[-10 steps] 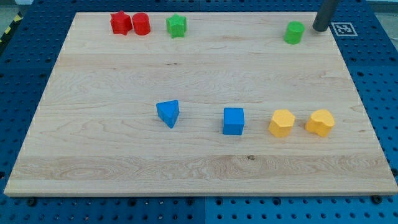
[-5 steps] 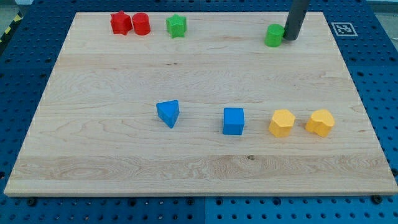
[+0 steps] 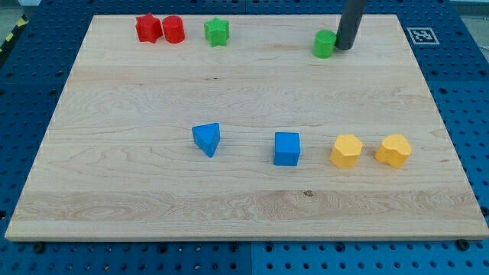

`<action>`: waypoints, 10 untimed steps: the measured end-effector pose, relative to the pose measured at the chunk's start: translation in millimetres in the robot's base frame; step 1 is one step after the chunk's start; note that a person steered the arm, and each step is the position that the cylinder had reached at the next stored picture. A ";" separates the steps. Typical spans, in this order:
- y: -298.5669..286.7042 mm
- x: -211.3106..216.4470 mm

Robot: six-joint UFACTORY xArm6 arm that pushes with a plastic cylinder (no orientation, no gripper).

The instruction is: Push the green circle to the top center

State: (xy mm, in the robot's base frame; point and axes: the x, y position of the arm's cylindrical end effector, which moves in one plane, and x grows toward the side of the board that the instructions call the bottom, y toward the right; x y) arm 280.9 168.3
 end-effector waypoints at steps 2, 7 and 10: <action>-46.2 -7.9; -29.8 11.8; -100.0 11.9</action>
State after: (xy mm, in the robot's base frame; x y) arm 292.8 68.3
